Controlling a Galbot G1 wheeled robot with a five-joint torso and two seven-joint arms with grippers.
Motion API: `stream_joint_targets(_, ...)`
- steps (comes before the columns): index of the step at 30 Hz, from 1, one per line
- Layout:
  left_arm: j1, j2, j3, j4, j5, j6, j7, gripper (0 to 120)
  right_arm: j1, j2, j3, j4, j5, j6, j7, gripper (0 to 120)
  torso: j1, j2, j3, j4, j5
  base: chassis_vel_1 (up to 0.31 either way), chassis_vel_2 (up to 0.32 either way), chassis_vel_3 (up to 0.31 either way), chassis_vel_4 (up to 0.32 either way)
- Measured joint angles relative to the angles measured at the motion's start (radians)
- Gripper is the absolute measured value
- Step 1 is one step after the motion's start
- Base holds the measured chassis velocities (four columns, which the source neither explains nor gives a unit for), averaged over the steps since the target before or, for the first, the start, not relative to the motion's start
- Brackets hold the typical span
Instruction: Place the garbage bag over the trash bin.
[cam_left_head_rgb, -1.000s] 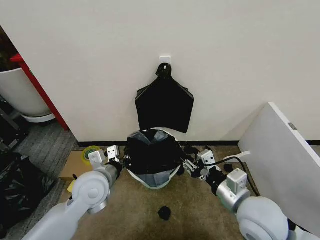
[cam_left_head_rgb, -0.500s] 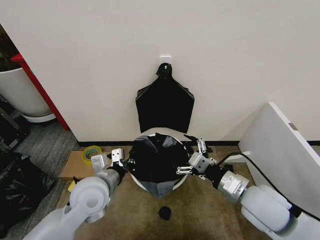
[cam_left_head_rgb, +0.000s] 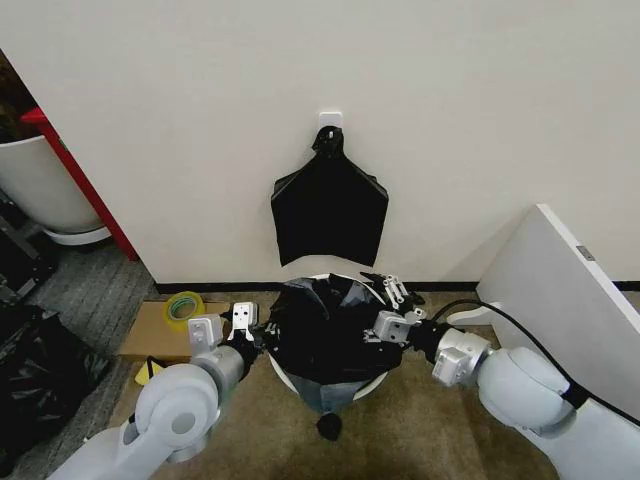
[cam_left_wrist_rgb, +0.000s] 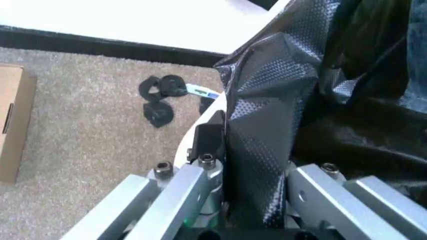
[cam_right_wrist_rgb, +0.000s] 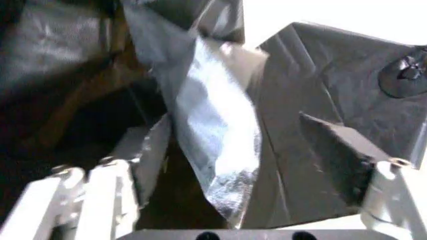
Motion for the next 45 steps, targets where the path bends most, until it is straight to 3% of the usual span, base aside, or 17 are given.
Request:
stream_joint_targets(15, 0.028, 0.007, -0.004, -0.014, 0.018, 0.007, 0.022, 5, -0.041, 0.002, 0.006, -0.020, 0.042, 0.121, 0.048, 11, 0.000, 0.000, 0.000, 0.0000, 0.0000, 0.000, 0.000, 0.000, 0.000)
stream_joint_targets(19, 0.029, 0.008, -0.004, -0.015, 0.020, 0.007, 0.024, 5, -0.042, 0.000, 0.007, -0.020, 0.045, 0.128, 0.048, 8, 0.000, 0.000, 0.000, 0.0000, 0.0000, 0.000, 0.000, 0.000, 0.000)
stream_joint_targets(20, 0.033, 0.010, -0.005, -0.017, 0.028, 0.007, 0.031, 5, -0.042, -0.004, 0.009, -0.021, 0.054, 0.141, 0.044, 0, 0.000, 0.000, 0.000, 0.0000, 0.0000, 0.000, 0.000, 0.000, 0.000)
stream_joint_targets(25, 0.058, 0.020, -0.007, -0.018, 0.116, -0.003, 0.091, 5, -0.035, -0.013, 0.015, -0.017, 0.135, 0.150, 0.038, 0, 0.000, 0.000, 0.000, 0.0000, 0.0000, 0.000, 0.000, 0.000, 0.000)
stream_joint_targets(26, 0.061, 0.021, -0.008, -0.014, 0.174, -0.016, 0.137, 5, -0.030, -0.017, 0.020, -0.014, 0.192, 0.150, 0.049, 0, 0.000, 0.000, 0.000, 0.0003, 0.0000, 0.000, 0.000, 0.000, 0.000)
stream_joint_targets(31, 0.068, 0.041, -0.010, -0.002, 0.331, -0.064, 0.266, 5, -0.020, -0.043, 0.038, 0.041, 0.474, 0.034, 0.107, 0, 0.000, 0.000, 0.000, -0.0002, -0.0001, 0.000, 0.000, 0.000, 0.000)
stream_joint_targets(33, 0.068, 0.042, -0.010, -0.001, 0.338, -0.067, 0.271, 5, -0.019, -0.043, 0.038, 0.043, 0.483, 0.028, 0.110, 0, 0.000, 0.000, 0.000, -0.0002, -0.0001, 0.000, 0.000, 0.000, 0.000)
stream_joint_targets(39, 0.085, 0.046, 0.004, 0.025, 0.485, -0.163, 0.380, 5, 0.027, -0.070, 0.051, 0.033, 0.757, -0.154, 0.203, 0, 0.000, 0.000, 0.000, 0.0000, -0.0001, 0.000, 0.000, 0.000, 0.000)
stream_joint_targets(45, 0.099, 0.067, 0.005, 0.030, 0.596, -0.205, 0.470, 5, 0.031, -0.101, 0.066, 0.008, 0.879, -0.173, 0.194, 0, 0.000, 0.000, 0.000, -0.0001, 0.0000, 0.000, 0.000, 0.000, 0.000)
